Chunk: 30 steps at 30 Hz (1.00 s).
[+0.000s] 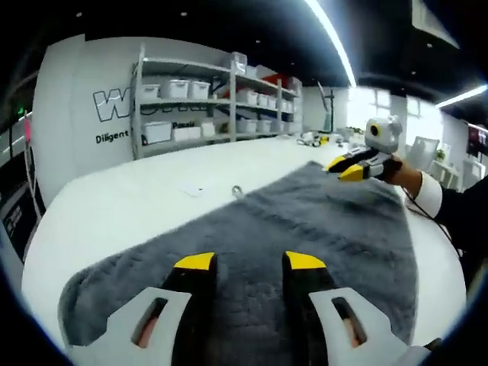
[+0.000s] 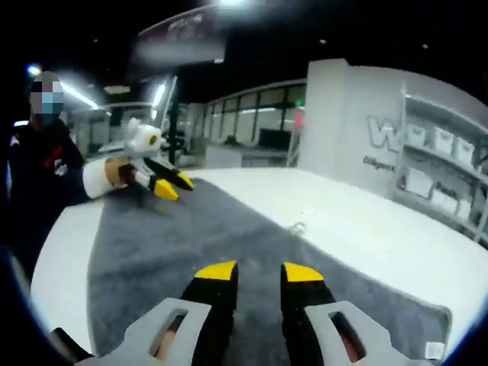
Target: Open the folded towel by lifting each exposed corner and separating the folded layers until the towel lies flat within the target outline without major curled edges
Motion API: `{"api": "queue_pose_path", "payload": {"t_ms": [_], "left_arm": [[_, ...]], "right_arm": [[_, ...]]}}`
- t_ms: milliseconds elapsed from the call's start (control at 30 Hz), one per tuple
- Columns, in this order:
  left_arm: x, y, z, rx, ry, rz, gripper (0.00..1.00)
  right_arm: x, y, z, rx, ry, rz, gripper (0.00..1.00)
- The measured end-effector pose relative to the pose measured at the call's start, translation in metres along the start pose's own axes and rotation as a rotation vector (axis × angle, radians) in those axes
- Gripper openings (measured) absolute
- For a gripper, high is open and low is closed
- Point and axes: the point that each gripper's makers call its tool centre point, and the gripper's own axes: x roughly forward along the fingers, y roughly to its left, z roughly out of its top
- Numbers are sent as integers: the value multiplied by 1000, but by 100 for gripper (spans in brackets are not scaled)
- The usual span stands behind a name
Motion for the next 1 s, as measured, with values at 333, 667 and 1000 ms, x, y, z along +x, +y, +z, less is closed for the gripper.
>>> {"api": "queue_pose_path", "payload": {"t_ms": [333,667,1000], "left_arm": [[-20,-5,29,-73,-85,-11,59],[-45,-30,32,-86,-63,9,81],[-75,-31,46,-98,-137,32,92]], "right_arm": [[-28,3,7,16,4,18,50],[-58,0,29,-9,-23,-62,67],[-95,4,22,-30,-7,-86,82]]}}
